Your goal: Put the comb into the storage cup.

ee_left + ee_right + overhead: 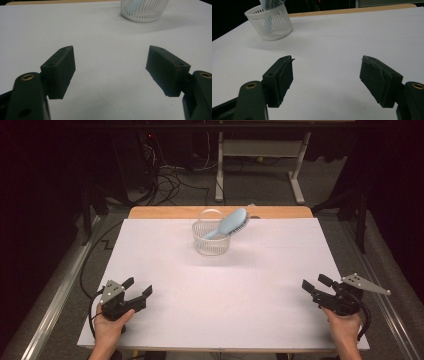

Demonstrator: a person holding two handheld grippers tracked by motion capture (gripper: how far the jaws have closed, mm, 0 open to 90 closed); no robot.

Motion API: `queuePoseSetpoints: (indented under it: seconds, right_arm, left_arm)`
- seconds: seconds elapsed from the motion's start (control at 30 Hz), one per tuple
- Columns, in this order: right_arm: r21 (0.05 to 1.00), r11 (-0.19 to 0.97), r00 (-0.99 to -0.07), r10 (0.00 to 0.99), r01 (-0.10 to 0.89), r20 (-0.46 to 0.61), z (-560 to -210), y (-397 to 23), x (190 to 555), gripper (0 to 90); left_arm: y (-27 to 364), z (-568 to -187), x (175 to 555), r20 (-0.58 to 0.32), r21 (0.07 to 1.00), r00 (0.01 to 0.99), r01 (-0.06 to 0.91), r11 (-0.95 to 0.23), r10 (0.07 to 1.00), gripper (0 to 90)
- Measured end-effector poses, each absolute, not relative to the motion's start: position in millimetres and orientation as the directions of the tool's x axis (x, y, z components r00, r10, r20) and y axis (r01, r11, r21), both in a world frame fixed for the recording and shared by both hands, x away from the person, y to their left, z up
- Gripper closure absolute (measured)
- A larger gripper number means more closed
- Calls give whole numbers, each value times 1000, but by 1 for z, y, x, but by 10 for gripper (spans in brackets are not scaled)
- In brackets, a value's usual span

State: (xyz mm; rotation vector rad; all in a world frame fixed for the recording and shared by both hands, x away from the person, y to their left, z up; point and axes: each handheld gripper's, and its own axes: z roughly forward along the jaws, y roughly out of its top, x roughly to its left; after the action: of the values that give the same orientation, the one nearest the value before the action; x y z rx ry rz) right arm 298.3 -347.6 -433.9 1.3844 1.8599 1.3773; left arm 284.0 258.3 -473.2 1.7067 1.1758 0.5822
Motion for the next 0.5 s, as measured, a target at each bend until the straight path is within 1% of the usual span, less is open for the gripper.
queuePoseSetpoints:
  seconds: [0.5]
  right_arm:
    - [895,10,-417,887,445,198,-445,-345,292,261]
  left_arm:
    - [260,-473,284,-130,892,419,445,-79,898,244]
